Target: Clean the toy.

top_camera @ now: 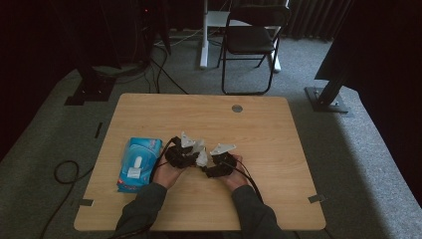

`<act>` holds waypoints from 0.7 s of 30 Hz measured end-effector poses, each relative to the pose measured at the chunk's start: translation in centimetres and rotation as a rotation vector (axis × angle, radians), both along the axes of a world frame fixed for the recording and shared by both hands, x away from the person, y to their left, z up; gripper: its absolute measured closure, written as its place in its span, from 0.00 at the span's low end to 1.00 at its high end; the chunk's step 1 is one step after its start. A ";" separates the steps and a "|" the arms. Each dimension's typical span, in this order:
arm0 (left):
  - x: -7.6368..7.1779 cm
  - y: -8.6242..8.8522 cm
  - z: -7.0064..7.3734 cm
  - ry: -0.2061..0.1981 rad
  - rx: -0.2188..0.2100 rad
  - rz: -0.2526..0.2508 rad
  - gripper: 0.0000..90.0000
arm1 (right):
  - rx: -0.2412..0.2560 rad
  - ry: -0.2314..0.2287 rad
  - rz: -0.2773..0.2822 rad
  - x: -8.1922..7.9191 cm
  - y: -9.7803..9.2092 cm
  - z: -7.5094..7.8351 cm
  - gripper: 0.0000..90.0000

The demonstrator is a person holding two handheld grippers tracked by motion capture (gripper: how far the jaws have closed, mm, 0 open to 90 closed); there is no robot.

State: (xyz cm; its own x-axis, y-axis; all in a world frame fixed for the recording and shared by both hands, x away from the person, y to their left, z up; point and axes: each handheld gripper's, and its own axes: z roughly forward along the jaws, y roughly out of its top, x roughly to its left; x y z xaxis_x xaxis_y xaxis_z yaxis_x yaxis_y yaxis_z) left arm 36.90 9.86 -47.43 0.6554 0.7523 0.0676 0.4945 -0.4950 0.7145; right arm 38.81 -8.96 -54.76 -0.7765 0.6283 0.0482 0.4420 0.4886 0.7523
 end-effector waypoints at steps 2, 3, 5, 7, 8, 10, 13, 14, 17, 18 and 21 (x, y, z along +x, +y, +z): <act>-0.2 0.0 0.1 -0.003 0.001 -0.010 0.63 | -0.001 -0.001 0.001 0.0 0.0 0.0 0.32; -0.2 0.0 0.1 -0.007 -0.006 -0.010 0.61 | -0.001 -0.002 0.001 0.0 0.0 0.0 0.32; -0.4 0.0 0.2 -0.010 -0.012 -0.013 0.59 | -0.003 -0.004 0.001 0.0 0.0 0.0 0.32; -0.5 -0.1 0.3 -0.014 -0.019 -0.021 0.57 | -0.002 -0.005 0.001 0.0 0.0 0.0 0.32; -0.5 -0.1 0.3 -0.013 -0.019 -0.028 0.56 | -0.002 -0.004 0.001 0.0 0.0 0.0 0.32; -0.4 -0.3 0.3 -0.010 -0.020 -0.041 0.54 | -0.002 -0.004 0.001 0.0 0.0 0.0 0.32; -0.2 -0.6 -0.2 0.002 -0.004 -0.050 0.52 | -0.002 -0.004 0.002 -0.1 0.0 0.0 0.32; -0.2 -0.7 -0.5 0.008 0.007 -0.052 0.52 | -0.002 -0.004 0.004 -0.1 0.0 0.0 0.32; -0.1 -0.7 -1.1 -0.001 0.019 -0.057 0.55 | 0.001 -0.004 0.008 0.0 0.0 0.0 0.34; -0.1 -0.7 -1.1 -0.003 0.020 -0.059 0.56 | 0.003 -0.005 0.010 0.0 0.0 0.0 0.34; 0.0 -0.8 -1.0 -0.010 0.022 -0.063 0.68 | 0.004 -0.004 0.014 -0.1 0.0 0.0 0.35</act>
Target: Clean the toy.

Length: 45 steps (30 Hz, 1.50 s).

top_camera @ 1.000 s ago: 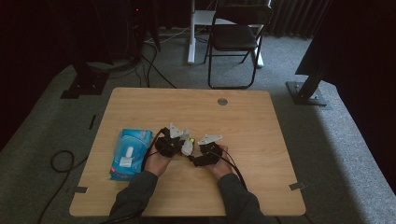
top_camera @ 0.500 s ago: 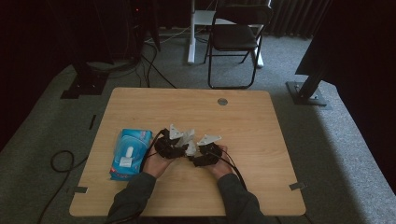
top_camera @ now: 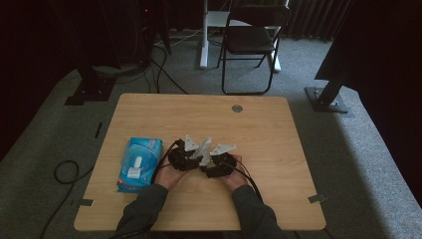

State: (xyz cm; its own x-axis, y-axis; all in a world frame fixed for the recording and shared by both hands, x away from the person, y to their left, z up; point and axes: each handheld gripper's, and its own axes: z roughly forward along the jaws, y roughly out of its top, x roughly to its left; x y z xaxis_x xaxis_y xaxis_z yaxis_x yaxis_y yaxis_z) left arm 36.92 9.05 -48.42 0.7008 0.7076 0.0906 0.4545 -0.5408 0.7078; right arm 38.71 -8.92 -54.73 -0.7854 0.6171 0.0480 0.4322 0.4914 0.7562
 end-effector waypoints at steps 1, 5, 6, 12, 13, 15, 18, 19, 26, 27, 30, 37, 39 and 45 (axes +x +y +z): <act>0.1 0.1 0.0 0.007 -0.008 -0.003 0.73 | -0.003 -0.003 0.002 0.0 0.1 0.0 0.35; 0.5 0.7 0.0 0.046 -0.074 -0.004 0.84 | -0.003 -0.005 0.009 -0.1 0.2 0.0 0.36; 0.6 0.8 0.0 0.056 -0.082 -0.002 0.86 | -0.001 -0.005 0.011 -0.1 0.2 0.0 0.36; 1.0 1.4 0.0 0.087 -0.160 0.021 0.90 | 0.008 -0.010 0.014 0.0 0.2 0.0 0.35; 1.1 1.4 0.0 0.083 -0.164 0.022 0.90 | 0.008 -0.009 0.012 0.0 0.2 0.0 0.34; 1.2 1.6 0.2 0.072 -0.179 0.033 0.90 | 0.008 -0.007 0.007 0.1 0.3 0.0 0.33; 1.5 2.1 0.5 0.054 -0.197 0.049 0.90 | 0.008 -0.008 0.003 0.1 0.3 0.0 0.32; 1.6 2.2 0.5 0.043 -0.196 0.060 0.90 | 0.008 -0.009 0.001 0.1 0.3 0.0 0.31; 2.1 2.4 -0.4 0.011 -0.121 0.097 0.90 | 0.014 -0.011 -0.006 0.1 0.9 0.1 0.28; 2.1 2.4 -0.4 0.013 -0.124 0.099 0.90 | 0.014 -0.012 -0.006 0.1 1.0 0.1 0.28; 1.9 2.4 -0.4 0.019 -0.129 0.103 0.90 | 0.002 -0.016 -0.009 0.2 1.6 0.0 0.27; 1.7 2.3 -0.5 0.034 -0.143 0.110 0.90 | 0.013 -0.019 -0.022 0.3 2.8 0.1 0.25; 1.6 2.3 -0.5 0.039 -0.146 0.111 0.90 | 0.023 -0.018 -0.036 0.4 3.0 0.1 0.26; 1.6 2.3 -0.4 0.053 -0.146 0.098 0.90 | 0.013 -0.040 -0.015 0.5 3.0 0.3 0.34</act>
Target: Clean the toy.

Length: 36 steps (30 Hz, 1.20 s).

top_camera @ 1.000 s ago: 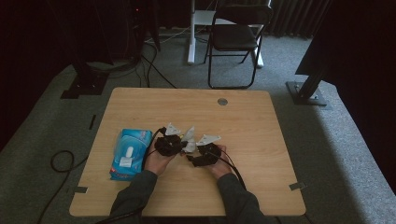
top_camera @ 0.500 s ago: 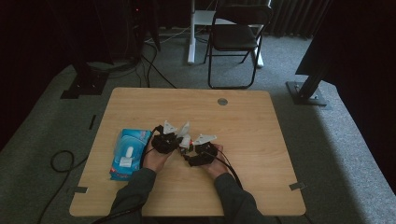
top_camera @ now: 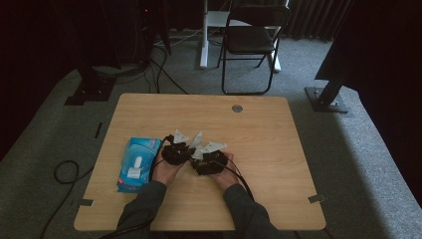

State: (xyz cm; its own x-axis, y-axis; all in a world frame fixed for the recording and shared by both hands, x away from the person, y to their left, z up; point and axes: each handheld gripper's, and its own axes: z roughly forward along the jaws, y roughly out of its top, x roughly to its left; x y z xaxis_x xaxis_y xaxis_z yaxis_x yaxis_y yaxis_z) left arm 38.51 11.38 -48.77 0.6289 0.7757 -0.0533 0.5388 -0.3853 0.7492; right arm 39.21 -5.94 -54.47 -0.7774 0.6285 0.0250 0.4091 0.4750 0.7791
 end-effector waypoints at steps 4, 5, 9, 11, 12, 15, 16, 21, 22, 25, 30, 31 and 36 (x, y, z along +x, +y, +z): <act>-0.2 -0.2 0.1 -0.005 0.020 -0.012 0.90 | 0.006 -0.007 0.009 0.0 -0.6 0.0 0.37; -0.2 -0.4 0.2 -0.012 0.031 -0.019 0.90 | 0.009 -0.006 0.005 0.0 -0.8 0.0 0.37; 0.1 -0.6 0.4 -0.034 0.067 -0.023 0.90 | 0.017 0.004 0.003 0.2 -1.4 -0.1 0.37; 0.5 -0.3 0.4 -0.037 0.057 0.001 0.90 | 0.018 0.006 0.005 0.2 -1.5 -0.1 0.37; 0.7 -0.1 0.3 -0.033 0.055 0.012 0.90 | 0.022 0.007 0.007 0.2 -1.5 -0.1 0.37; 0.9 0.2 0.1 -0.020 0.029 0.016 0.90 | 0.024 0.002 -0.004 0.3 -1.4 -0.1 0.33; 0.9 0.1 0.1 -0.020 0.035 0.017 0.90 | 0.020 0.004 -0.012 0.3 -1.3 -0.1 0.32; 0.5 -0.1 0.0 -0.020 0.031 0.005 0.90 | 0.016 0.007 -0.004 0.6 -0.7 -0.1 0.33; 0.3 -0.2 0.0 -0.019 0.031 0.001 0.90 | 0.019 0.005 0.000 0.6 -0.6 -0.1 0.33; -0.2 -0.6 0.1 -0.022 0.046 -0.010 0.91 | 0.020 0.000 0.016 0.6 -0.7 -0.1 0.34; -0.2 -0.7 0.2 -0.019 0.053 -0.021 0.91 | 0.012 -0.002 0.046 0.3 -1.1 -0.1 0.36; -0.1 -0.7 0.2 -0.023 0.055 -0.019 0.91 | 0.007 -0.006 0.051 0.2 -1.1 -0.1 0.37; 0.2 -0.3 0.0 -0.043 0.048 0.024 0.90 | -0.005 -0.014 0.054 0.2 -1.1 -0.1 0.37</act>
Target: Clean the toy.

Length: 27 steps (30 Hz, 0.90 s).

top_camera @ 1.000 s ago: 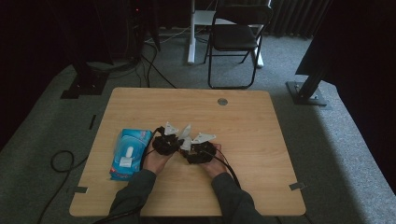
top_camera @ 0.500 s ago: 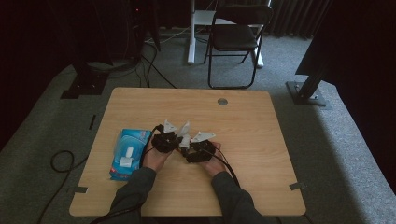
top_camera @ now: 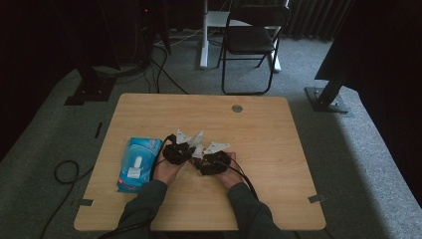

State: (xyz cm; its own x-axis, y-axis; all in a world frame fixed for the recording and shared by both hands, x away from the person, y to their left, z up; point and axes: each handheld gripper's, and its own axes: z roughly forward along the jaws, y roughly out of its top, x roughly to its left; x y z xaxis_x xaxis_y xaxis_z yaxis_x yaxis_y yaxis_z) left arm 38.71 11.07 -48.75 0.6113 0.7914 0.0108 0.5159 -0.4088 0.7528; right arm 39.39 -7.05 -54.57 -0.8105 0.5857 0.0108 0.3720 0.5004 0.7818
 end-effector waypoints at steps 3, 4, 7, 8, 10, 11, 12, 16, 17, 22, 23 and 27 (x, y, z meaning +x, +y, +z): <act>0.1 0.3 0.0 -0.011 0.013 0.029 0.90 | -0.002 -0.004 0.002 0.0 0.0 0.0 0.37; 0.1 0.5 0.0 -0.008 0.009 0.031 0.90 | -0.003 -0.004 0.002 0.0 0.0 0.0 0.38; -0.4 0.4 0.1 -0.013 0.026 0.013 0.90 | -0.005 -0.006 0.001 0.0 0.0 0.0 0.38; -0.6 0.4 0.1 -0.013 0.027 0.007 0.90 | -0.005 -0.007 0.001 0.0 0.0 0.0 0.38; -1.3 0.4 0.2 -0.007 0.033 -0.003 0.90 | -0.005 -0.008 0.002 0.0 0.0 0.0 0.38; -1.7 0.5 0.1 -0.013 0.038 -0.008 0.90 | -0.005 -0.007 0.000 0.0 0.0 0.0 0.38; -2.0 0.4 0.1 -0.018 0.057 -0.014 0.90 | -0.006 -0.006 0.001 0.0 0.0 0.0 0.38; -1.9 0.5 0.1 -0.024 0.083 -0.010 0.90 | -0.006 -0.007 0.002 0.0 0.0 0.0 0.38; -1.8 0.5 0.2 -0.022 0.077 -0.008 0.90 | -0.007 -0.008 0.001 0.0 0.0 0.0 0.38; -0.6 -0.3 0.2 -0.028 0.067 -0.010 0.90 | -0.007 -0.010 -0.012 0.2 -0.1 0.0 0.38; -0.3 -0.6 0.2 -0.029 0.062 -0.012 0.90 | -0.007 -0.009 -0.013 0.1 -0.1 0.0 0.38; 0.5 -1.8 0.2 -0.027 0.055 -0.027 0.90 | -0.008 -0.008 -0.013 0.1 -0.1 0.0 0.38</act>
State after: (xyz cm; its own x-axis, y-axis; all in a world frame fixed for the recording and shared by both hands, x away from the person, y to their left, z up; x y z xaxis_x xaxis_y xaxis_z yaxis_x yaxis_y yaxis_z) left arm 39.17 9.25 -48.59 0.6312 0.7724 0.0704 0.4840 -0.4632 0.7424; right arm 39.52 -7.10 -54.58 -0.8029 0.5961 -0.0004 0.3721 0.5017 0.7809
